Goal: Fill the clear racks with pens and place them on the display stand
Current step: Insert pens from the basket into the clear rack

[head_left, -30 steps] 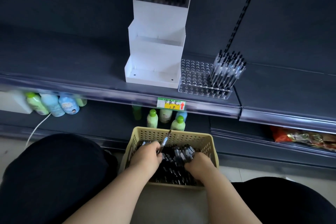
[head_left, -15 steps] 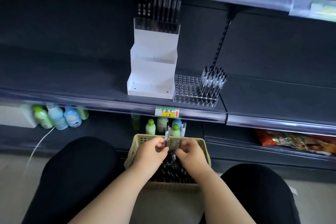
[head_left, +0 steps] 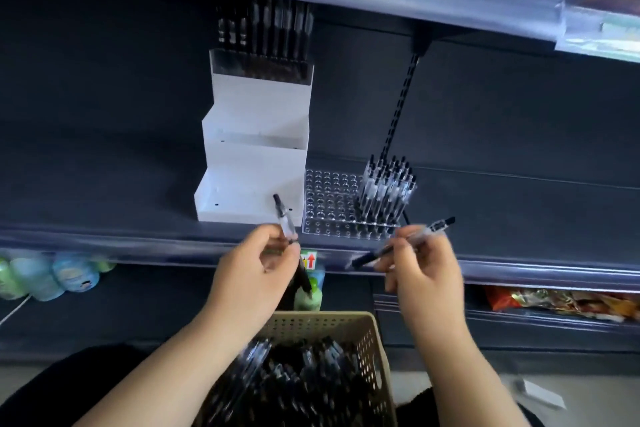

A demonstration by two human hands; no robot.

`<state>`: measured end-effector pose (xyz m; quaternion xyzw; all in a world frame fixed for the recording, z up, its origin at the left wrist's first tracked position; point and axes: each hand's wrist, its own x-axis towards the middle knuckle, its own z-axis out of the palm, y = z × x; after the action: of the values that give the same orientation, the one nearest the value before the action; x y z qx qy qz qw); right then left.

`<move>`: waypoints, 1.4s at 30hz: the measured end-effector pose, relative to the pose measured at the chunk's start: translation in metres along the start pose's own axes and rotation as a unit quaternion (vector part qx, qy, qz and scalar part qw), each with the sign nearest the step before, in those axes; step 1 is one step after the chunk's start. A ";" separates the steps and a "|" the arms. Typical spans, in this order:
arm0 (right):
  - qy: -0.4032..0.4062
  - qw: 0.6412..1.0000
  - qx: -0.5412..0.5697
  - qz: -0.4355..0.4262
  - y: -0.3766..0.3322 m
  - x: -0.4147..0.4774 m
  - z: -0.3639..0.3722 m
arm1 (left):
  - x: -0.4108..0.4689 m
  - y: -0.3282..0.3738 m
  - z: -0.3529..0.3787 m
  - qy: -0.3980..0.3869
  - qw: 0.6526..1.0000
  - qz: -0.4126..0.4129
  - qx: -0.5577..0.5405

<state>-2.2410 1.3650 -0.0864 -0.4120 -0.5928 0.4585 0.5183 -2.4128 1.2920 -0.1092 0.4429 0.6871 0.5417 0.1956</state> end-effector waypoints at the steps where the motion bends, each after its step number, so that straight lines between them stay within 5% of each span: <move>1: 0.003 1.000 0.000 -0.015 -0.007 0.013 -0.001 | 0.011 0.006 0.002 0.000 1.000 0.014 0.002; 8: -0.004 0.996 -0.007 -0.089 -0.038 0.123 0.014 | 0.103 0.024 0.029 0.004 0.997 0.074 0.003; 14: 0.024 0.943 -0.277 -0.180 -0.004 0.160 0.030 | 0.127 -0.007 0.047 0.001 0.996 0.066 -0.061; 42: -0.008 0.832 -0.495 -0.252 0.026 0.183 0.050 | 0.139 -0.015 0.053 0.043 0.989 0.062 -0.126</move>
<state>-2.3128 1.5420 -0.0708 -0.4461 -0.8278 -0.0394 0.3380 -2.4526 1.4363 -0.1118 0.4328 0.5921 0.6536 0.1866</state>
